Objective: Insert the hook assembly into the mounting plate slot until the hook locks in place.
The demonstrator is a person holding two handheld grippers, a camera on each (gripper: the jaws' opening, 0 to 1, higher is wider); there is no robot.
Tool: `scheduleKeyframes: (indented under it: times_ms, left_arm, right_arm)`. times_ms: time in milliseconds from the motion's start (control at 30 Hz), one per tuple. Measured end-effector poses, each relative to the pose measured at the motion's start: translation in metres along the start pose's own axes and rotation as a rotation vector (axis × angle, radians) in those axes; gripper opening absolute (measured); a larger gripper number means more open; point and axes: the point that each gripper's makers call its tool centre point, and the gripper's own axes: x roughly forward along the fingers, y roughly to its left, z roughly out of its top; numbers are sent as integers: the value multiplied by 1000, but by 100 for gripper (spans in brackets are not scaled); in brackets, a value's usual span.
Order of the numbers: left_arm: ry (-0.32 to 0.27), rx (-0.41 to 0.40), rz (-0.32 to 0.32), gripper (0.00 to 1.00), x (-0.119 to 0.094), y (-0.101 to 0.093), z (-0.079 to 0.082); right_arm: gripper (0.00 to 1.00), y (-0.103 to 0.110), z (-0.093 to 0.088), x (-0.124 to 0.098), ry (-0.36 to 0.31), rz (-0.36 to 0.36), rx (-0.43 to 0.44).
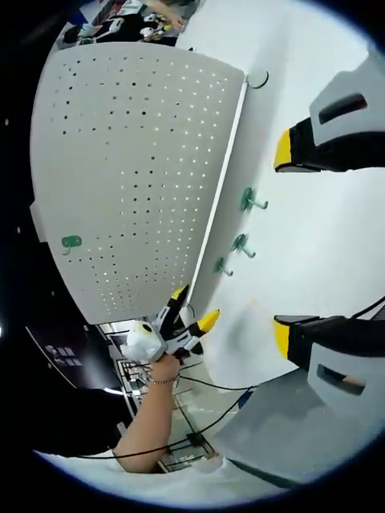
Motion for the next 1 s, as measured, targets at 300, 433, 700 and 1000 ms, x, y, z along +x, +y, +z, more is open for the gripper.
scheduleKeyframes:
  times_ms: [300, 433, 700, 1000]
  left_arm:
    - [50, 67, -46, 71, 10, 6, -1]
    - [87, 111, -71, 70, 14, 6, -5]
    - [121, 152, -111, 70, 22, 9, -4]
    - [173, 213, -158, 70, 32, 9, -9]
  right_arm:
    - [69, 0, -2, 0, 7, -1, -1]
    - [70, 0, -2, 0, 8, -2, 4]
    - [71, 1, -3, 1, 16, 3, -2]
    - [71, 0, -3, 1, 17, -3, -6]
